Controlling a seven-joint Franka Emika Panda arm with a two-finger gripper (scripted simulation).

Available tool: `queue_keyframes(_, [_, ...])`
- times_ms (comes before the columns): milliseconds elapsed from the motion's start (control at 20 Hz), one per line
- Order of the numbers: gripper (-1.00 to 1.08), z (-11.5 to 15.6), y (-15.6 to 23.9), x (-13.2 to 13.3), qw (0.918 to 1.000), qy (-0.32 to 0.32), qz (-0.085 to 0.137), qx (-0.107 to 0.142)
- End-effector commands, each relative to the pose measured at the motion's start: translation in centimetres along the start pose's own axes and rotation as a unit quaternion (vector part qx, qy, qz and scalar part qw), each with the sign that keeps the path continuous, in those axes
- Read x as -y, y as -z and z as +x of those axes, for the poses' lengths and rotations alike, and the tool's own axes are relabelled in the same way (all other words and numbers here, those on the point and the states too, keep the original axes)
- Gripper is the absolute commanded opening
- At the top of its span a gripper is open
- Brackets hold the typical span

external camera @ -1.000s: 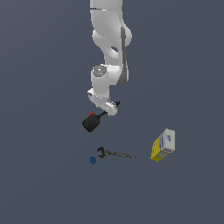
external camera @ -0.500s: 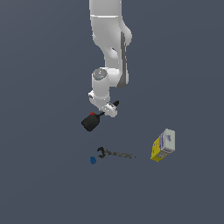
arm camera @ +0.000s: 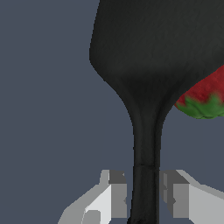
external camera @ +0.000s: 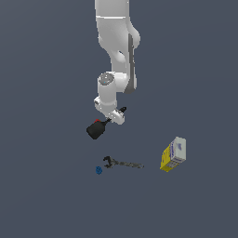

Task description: Pick up a designated object from a clutter of objects.

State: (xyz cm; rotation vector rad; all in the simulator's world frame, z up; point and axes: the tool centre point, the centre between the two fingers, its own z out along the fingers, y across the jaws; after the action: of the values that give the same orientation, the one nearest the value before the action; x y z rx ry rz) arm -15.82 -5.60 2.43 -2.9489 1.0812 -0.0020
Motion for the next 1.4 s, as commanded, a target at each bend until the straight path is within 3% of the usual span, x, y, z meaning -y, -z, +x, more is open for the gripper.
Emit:
queue_keyframes(0, [-1.00,0.0,0.1,0.0,1.0000,0.000,0.000,0.000])
queue_keyframes(600, [-1.00,0.6,3.7,0.0,1.0000,0.000,0.000,0.000])
queue_keyframes(1350, [-1.00,2.5,14.6,-0.1,1.0000,-0.001,-0.001,0.000])
